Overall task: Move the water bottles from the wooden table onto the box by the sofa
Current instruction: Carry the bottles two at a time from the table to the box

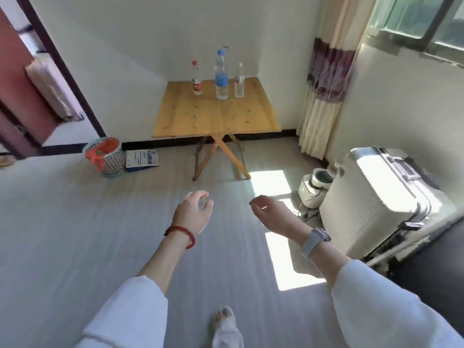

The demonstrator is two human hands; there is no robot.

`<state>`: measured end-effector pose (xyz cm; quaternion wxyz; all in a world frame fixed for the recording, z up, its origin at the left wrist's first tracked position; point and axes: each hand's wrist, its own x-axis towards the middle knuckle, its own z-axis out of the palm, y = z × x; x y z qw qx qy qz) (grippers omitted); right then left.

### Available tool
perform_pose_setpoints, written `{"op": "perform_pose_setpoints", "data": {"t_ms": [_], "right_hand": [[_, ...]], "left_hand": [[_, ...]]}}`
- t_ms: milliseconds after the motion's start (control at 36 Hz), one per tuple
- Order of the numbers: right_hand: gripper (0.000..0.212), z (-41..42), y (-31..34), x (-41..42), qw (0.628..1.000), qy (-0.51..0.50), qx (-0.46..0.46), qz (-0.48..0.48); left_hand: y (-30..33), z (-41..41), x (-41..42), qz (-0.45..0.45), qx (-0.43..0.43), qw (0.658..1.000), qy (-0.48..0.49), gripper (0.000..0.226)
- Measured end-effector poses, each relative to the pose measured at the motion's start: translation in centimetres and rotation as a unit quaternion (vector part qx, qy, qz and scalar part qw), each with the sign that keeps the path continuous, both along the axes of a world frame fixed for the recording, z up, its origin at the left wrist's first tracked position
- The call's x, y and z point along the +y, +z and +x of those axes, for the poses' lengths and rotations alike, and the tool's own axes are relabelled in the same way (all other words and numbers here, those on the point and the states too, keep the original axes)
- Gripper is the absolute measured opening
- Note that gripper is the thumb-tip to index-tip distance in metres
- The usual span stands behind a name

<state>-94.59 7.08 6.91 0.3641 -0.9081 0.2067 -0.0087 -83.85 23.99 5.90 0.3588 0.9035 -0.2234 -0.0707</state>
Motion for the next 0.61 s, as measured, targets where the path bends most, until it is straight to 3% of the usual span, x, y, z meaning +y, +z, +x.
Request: {"op": "perform_pose_setpoints", "data": {"t_ms": [306, 611], "right_hand": [[0.029, 25.2, 2.3, -8.4, 1.0, 0.008, -0.009, 0.023], [0.03, 47.6, -0.1, -24.0, 0.998, -0.05, -0.039, 0.028]], "left_hand": [[3.0, 26.0, -9.2, -0.028, -0.01, 1.0, 0.007, 0.026], [0.3, 49.2, -24.1, -0.036, -0.022, 0.999, -0.015, 0.028]]}}
